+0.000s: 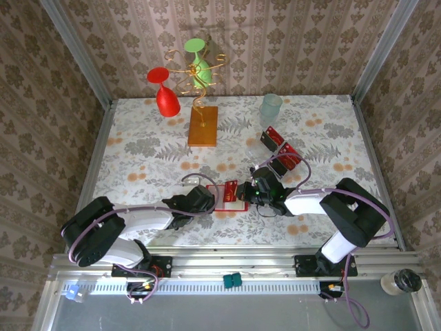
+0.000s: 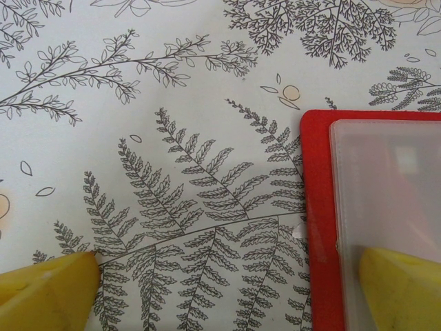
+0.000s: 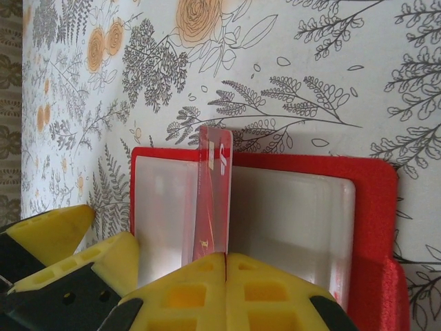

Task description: Put the credit cards into the card holder

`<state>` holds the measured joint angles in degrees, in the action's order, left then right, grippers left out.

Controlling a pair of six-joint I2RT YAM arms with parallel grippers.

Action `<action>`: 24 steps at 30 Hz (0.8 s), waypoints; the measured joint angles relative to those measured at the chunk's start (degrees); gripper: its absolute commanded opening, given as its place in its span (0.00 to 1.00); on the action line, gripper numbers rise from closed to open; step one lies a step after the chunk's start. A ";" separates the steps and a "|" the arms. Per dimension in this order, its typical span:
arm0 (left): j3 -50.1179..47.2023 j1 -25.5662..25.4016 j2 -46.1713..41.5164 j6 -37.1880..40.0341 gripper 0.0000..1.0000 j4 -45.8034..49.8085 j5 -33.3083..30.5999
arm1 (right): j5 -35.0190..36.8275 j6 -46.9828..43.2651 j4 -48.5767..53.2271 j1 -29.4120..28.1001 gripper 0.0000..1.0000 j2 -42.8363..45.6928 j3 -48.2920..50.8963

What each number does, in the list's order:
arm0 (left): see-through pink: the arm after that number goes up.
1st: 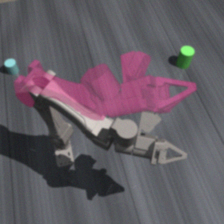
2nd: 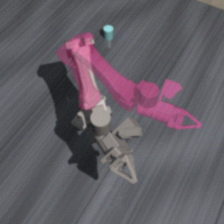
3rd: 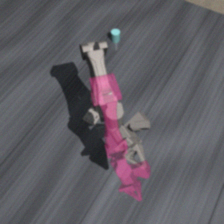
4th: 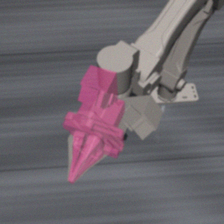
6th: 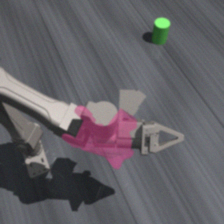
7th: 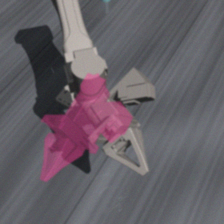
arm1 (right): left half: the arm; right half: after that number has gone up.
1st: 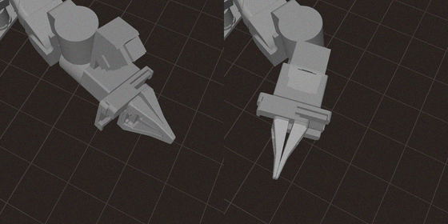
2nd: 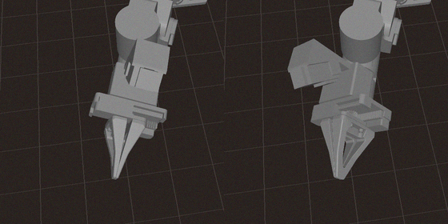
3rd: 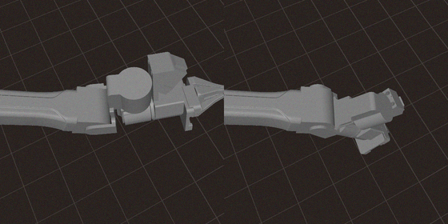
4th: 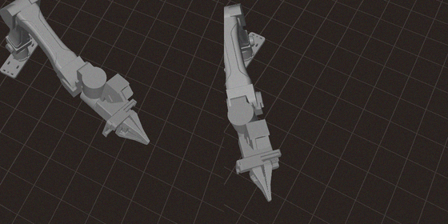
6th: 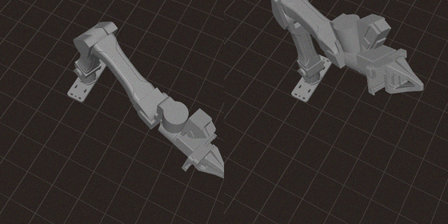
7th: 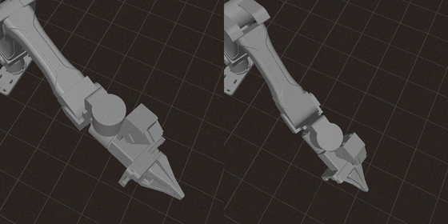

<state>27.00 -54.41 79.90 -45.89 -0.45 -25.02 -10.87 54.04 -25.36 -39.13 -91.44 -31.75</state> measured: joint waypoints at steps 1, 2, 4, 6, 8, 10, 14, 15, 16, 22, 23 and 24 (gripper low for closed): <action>0.00 0.00 0.00 -0.02 0.98 0.00 -0.02 | 0.00 0.00 -0.02 -0.11 0.00 0.00 0.00; 0.00 0.00 0.00 -0.02 0.98 0.00 -0.11 | 0.00 0.00 -0.02 -0.20 0.00 0.00 0.00; 0.00 0.00 0.00 -0.02 0.98 0.00 -0.13 | 0.00 0.00 -0.04 -0.48 0.00 0.00 0.00; 0.00 0.00 0.00 0.00 0.98 0.00 -0.13 | 0.00 0.00 -0.09 -0.66 0.00 0.00 0.00; 0.02 0.00 0.00 0.00 0.98 0.00 -0.13 | 0.00 0.02 -0.17 -0.74 0.00 0.00 0.00; 0.02 0.00 0.00 0.00 0.98 0.00 -0.13 | 0.00 0.04 -0.17 -0.79 0.00 0.00 0.00; 0.00 0.00 0.00 -0.02 0.98 0.00 -0.13 | -0.02 0.59 -0.28 -0.79 0.00 0.00 0.20; 0.00 0.00 0.00 -0.02 0.98 0.00 -0.13 | -0.02 0.96 -0.68 -0.81 0.00 0.00 0.46; 0.00 0.00 0.00 -0.02 0.98 0.00 -0.13 | -0.02 1.51 -1.20 -0.81 0.00 0.00 0.81; 0.00 -0.04 0.00 0.00 0.98 0.02 -0.15 | -0.04 4.42 -4.15 -0.87 0.00 -0.02 2.40; 0.00 -0.07 0.00 -0.02 0.98 0.00 -0.15 | -0.04 4.83 -4.76 -0.90 0.00 -0.02 2.62; 0.00 -0.07 0.00 -0.02 0.98 0.00 -0.13 | -0.07 5.25 -5.38 -0.92 0.00 -0.02 2.84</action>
<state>27.00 -54.48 79.90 -45.91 -0.45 -25.15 -10.94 59.29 -30.74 -40.05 -91.46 -28.91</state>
